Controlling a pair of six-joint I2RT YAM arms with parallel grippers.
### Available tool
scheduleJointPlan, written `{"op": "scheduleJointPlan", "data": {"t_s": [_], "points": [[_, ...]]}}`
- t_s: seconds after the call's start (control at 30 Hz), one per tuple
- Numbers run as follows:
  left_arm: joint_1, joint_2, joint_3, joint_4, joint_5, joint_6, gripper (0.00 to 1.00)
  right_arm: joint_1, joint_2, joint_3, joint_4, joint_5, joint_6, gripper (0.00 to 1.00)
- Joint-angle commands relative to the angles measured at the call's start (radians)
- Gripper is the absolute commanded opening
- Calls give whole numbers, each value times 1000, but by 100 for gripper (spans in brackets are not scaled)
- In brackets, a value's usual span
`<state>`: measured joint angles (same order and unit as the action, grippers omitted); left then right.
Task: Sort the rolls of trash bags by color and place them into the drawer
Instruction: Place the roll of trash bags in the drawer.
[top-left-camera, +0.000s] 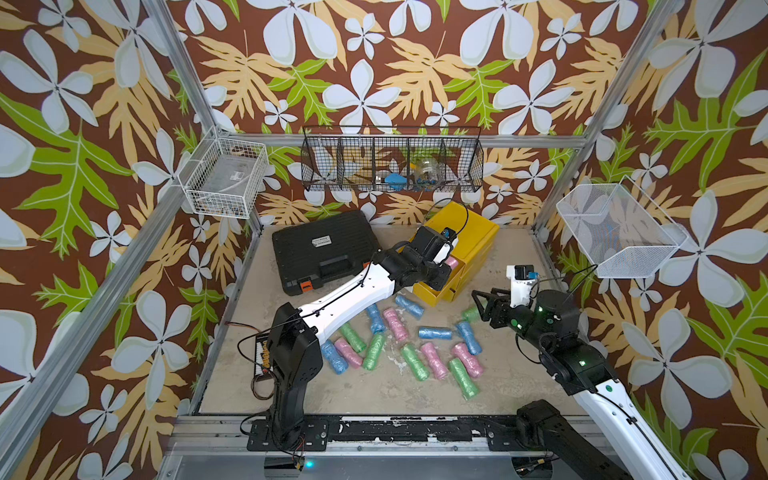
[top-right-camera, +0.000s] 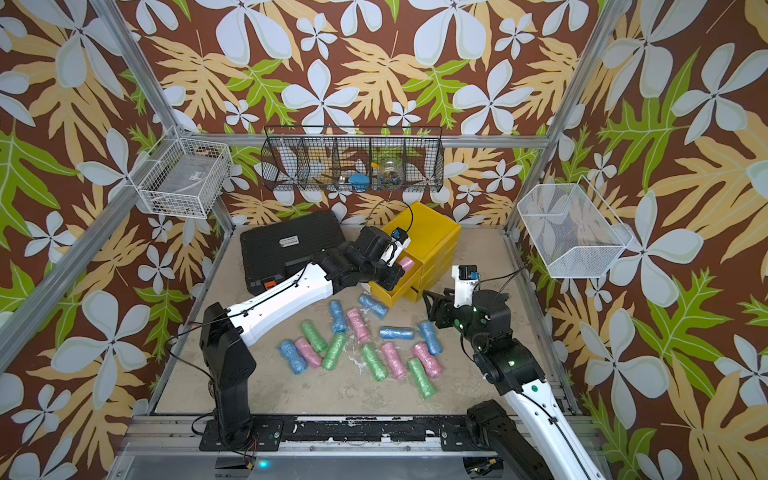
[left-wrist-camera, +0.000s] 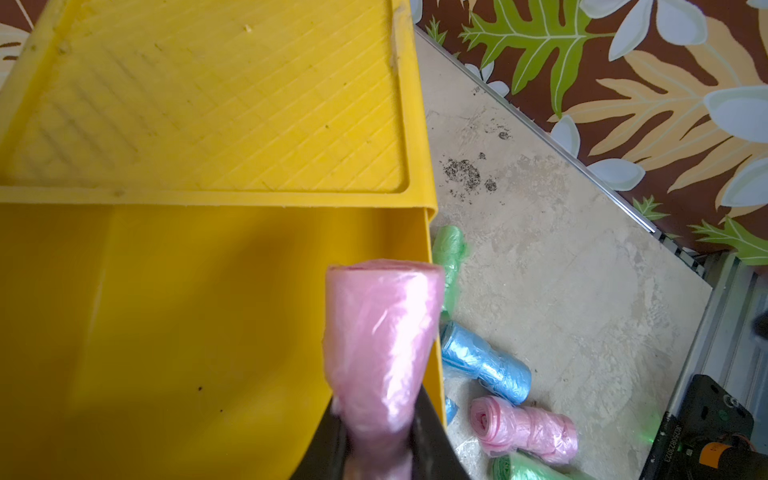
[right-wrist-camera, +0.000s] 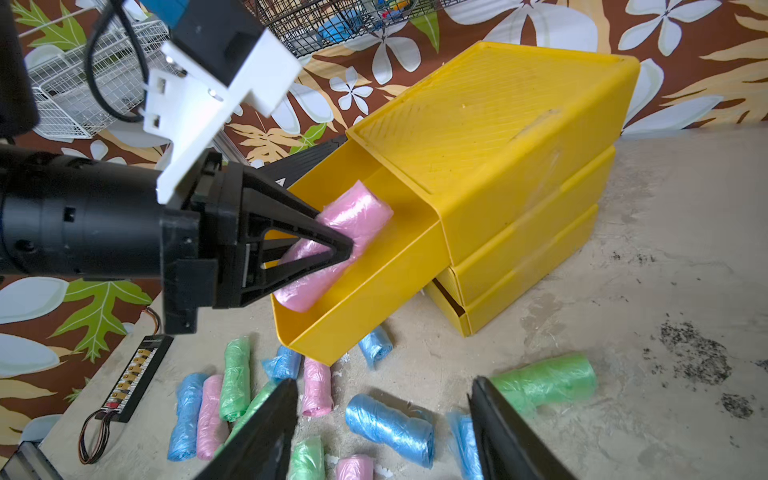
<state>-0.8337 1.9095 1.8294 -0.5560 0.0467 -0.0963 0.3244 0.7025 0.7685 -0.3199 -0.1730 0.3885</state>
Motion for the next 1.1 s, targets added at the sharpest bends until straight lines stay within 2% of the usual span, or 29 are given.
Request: {"op": "scheduleJointPlan", "data": {"t_s": [0.0,0.2,0.33,0.43,0.63,0.8,0.97,1.07], "points": [[4,-12,-16,9,30,3,24,-2,3,11,17,15,-13,67],[6,3,-3,15,74,5,30,-2,18,3,31,10,-11,67],[8,5,17,15,89,-7,44,-2,39,10,31,3,-9,68],[14,-3,25,16,88,-15,50,-2,62,27,31,-2,-13,70],[36,-78,-10,10,52,-43,50,-3,112,82,40,-18,-28,71],[56,-225,-172,19,-50,-105,48,-3,178,119,69,-56,-33,67],[76,-409,-433,44,-142,-228,46,-3,255,166,93,-92,-37,63],[110,-526,-614,76,-146,-340,45,-3,293,197,97,-109,-41,62]]}}
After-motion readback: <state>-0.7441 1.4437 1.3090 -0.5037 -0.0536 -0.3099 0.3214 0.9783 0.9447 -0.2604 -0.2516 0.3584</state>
